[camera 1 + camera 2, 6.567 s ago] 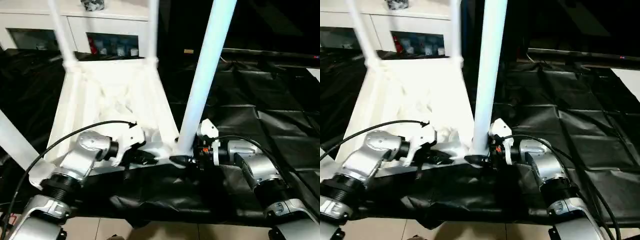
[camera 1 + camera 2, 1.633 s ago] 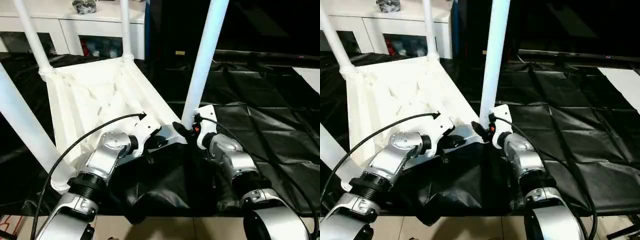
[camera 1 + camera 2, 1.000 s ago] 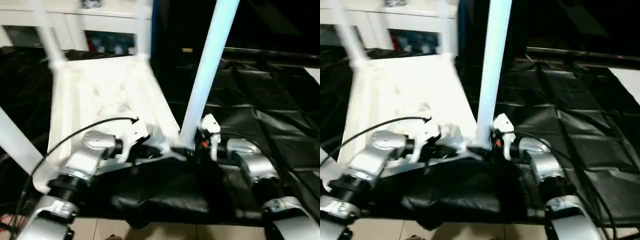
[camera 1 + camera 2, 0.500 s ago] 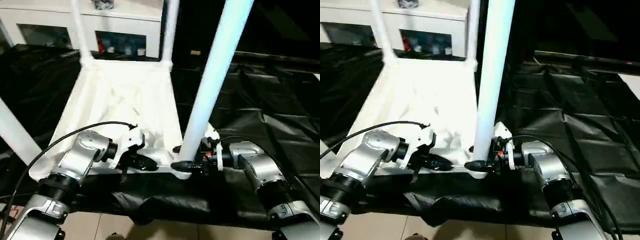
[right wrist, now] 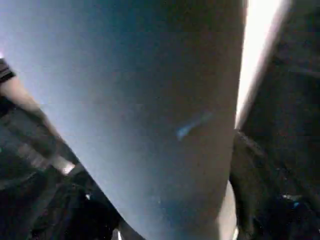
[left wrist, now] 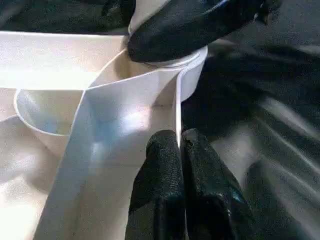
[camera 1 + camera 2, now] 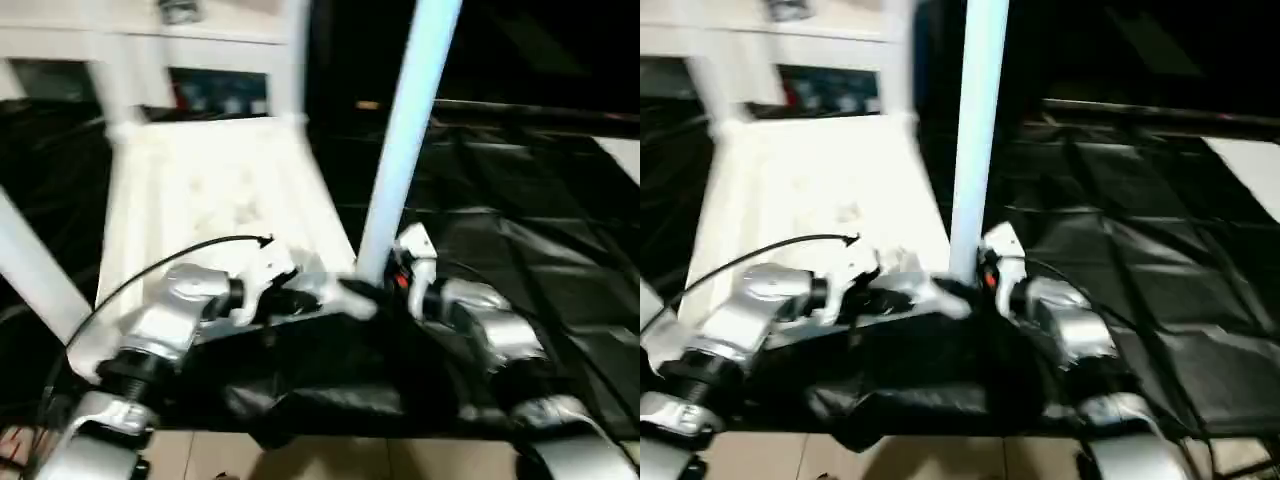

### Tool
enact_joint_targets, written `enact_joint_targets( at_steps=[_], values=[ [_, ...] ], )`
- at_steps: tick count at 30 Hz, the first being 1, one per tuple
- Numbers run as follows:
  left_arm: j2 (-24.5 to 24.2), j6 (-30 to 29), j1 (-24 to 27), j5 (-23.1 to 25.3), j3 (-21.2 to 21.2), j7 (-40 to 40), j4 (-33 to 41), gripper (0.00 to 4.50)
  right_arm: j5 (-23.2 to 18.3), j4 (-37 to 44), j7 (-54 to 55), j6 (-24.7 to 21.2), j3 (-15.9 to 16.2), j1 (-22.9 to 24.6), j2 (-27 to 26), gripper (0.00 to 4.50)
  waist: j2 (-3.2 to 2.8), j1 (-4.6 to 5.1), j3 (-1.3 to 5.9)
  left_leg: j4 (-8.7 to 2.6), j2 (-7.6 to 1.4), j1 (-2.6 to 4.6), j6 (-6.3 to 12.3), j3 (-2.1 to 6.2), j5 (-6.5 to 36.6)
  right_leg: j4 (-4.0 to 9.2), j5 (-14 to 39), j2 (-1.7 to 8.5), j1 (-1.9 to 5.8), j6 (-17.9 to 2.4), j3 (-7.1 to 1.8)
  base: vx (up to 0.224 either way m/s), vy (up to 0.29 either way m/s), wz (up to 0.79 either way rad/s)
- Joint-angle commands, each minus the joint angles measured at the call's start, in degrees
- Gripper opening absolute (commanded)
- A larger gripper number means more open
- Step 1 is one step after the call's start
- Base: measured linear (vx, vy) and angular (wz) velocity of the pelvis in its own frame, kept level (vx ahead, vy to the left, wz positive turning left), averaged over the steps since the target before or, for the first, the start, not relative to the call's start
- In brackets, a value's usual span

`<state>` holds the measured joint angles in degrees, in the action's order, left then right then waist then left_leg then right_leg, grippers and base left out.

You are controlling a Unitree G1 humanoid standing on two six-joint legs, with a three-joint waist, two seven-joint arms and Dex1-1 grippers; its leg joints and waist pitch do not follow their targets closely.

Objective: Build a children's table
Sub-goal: Rotate leg to tighten

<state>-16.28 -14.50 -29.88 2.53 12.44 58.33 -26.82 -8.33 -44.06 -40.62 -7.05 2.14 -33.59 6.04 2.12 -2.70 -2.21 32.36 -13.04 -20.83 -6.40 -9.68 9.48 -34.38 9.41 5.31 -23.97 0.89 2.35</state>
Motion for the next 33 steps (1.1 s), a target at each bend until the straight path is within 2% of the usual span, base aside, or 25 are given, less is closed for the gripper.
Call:
enact_joint_targets(
  at_steps=[1, 4, 6, 7, 8, 12, 17, 19, 23, 25, 28, 29, 33],
  values=[
    [3.64, 0.60, -1.22, -1.65, 2.63, 0.60, 1.31, 0.00, 2.08, -3.04, 2.41, -1.62, 2.65, 0.27, -2.33, 2.64, -0.07, -0.29, 2.97, -3.97, 0.63, 0.09, -0.48, -0.58, 19.29, 5.09, 25.36, 1.58, 2.32, -7.79, -0.90, 0.000, 0.000, 0.00],
    [6.96, -1.19, -0.50, -0.12, 2.84, -5.38, 2.57, 0.00, 3.21, -6.78, 11.85, -1.22, 1.44, -1.48, -5.80, 2.64, 0.07, 0.05, 2.86, -4.04, 0.63, 0.15, -0.43, -0.50, 20.48, 5.14, 26.10, 1.49, 2.17, -7.72, -0.79, 0.000, 0.000, 0.00],
    [7.95, -1.61, 0.14, -0.18, 3.08, -6.35, 3.42, 0.00, 2.83, -7.08, 11.28, -0.19, 0.86, -1.82, -7.04, 3.17, 0.29, 0.15, 2.86, -3.99, 0.62, 0.22, -0.22, -0.54, 21.02, 5.26, 26.39, 1.48, 1.99, -7.51, -0.84, 0.000, 0.000, 0.00],
    [7.95, -1.61, 0.14, -0.18, 3.08, -6.35, 3.42, 0.00, 2.83, -7.08, 11.28, -0.19, 0.86, -1.82, -7.04, 3.30, 0.21, 0.14, 2.89, -3.94, 0.61, 0.20, 0.01, -0.57, 21.14, 5.25, 26.11, 1.50, 1.91, -7.56, -0.91, 0.000, 0.000, 0.00],
    [7.81, -1.37, 0.40, -0.45, 3.26, -5.93, 3.69, 0.00, 2.17, -6.96, 9.54, 0.60, 0.44, -2.21, -6.98, 3.33, 0.39, 0.16, 2.90, -3.96, 0.62, 0.13, 0.20, -0.57, 21.05, 5.27, 25.98, 1.47, 1.97, -7.57, -0.87, 0.000, 0.000, 0.00],
    [6.25, -0.51, 0.65, -1.12, 3.26, -3.15, 4.45, 0.00, 1.12, -6.19, 5.88, 2.11, 0.14, -2.95, -5.14, 3.80, 0.10, 0.07, 3.05, -3.98, 0.52, -0.12, 0.87, -0.70, 18.91, 4.75, 20.75, 1.38, 2.27, -8.98, -1.00, 0.000, 0.000, 0.00],
    [3.36, 0.26, 1.08, -2.85, 3.63, 2.85, 5.50, 0.00, -0.19, -2.31, -7.08, 2.21, 2.63, -1.29, -0.74, 3.80, -0.13, -0.16, 3.35, -3.69, 0.45, -0.18, 2.27, -0.89, 16.10, 4.14, 14.34, 1.33, 2.75, -11.33, -1.03, 0.000, 0.000, 0.00],
    [1.45, 0.42, 1.20, -3.86, 4.06, 6.92, 5.97, 0.00, -0.35, 0.25, -14.49, 2.14, 4.39, 0.34, 2.07, 3.80, -0.08, -0.54, 3.54, -3.39, 0.42, -0.20, 3.38, -0.98, 13.08, 3.51, 9.18, 1.20, 3.09, -12.86, -1.01, 0.000, 0.000, 0.00],
    [-0.52, 0.89, 1.04, -3.96, 4.36, 10.21, 5.48, 0.00, -0.74, 2.61, -21.23, 0.89, 5.85, 1.82, 4.99, 3.80, -0.14, -1.11, 3.70, -2.99, 0.41, 0.22, 5.30, -1.26, 9.76, 2.80, 1.85, 1.00, 3.12, -15.65, -1.01, 0.000, 0.000, 0.00],
    [-1.25, 1.27, 0.84, -3.98, 4.43, 11.68, 4.78, 0.00, -1.63, 3.53, -24.11, -0.29, 6.00, 2.19, 5.94, 3.80, -0.07, -1.43, 3.52, -3.11, 0.37, 0.20, 5.34, -1.31, 10.41, 2.92, 3.02, 1.07, 3.25, -15.89, -0.96, 0.000, 0.000, 0.00],
    [-3.18, 2.06, 0.22, -4.09, 4.66, 15.64, 3.07, 0.00, -3.90, 6.47, -31.16, -3.94, 6.95, 3.03, 8.21, 3.80, -0.28, -2.68, 3.31, -3.29, 0.01, 0.62, 4.18, -1.44, 13.36, 3.29, 8.24, 1.18, 3.02, -14.89, -0.95, 0.000, 0.000, 0.00],
    [-3.62, 1.95, 0.10, -4.21, 4.73, 16.50, 2.95, 0.00, -3.84, 6.79, -32.04, -4.40, 7.40, 3.10, 8.60, 3.80, -0.44, -2.79, 3.25, -3.33, -0.03, 0.68, 3.82, -1.45, 13.97, 3.33, 8.95, 1.21, 2.92, -14.74, -0.99, 0.000, 0.000, 0.00],
    [-5.18, 1.71, -0.33, -4.81, 5.29, 19.12, 2.69, 0.00, -3.20, 7.92, -34.37, -4.97, 8.86, 3.72, 9.55, 3.54, -0.32, -3.09, 3.16, -3.58, 0.00, 0.66, 1.79, -1.34, 16.07, 3.60, 12.96, 1.39, 2.73, -13.53, -1.06, 0.000, 0.000, 0.00]
  ],
)
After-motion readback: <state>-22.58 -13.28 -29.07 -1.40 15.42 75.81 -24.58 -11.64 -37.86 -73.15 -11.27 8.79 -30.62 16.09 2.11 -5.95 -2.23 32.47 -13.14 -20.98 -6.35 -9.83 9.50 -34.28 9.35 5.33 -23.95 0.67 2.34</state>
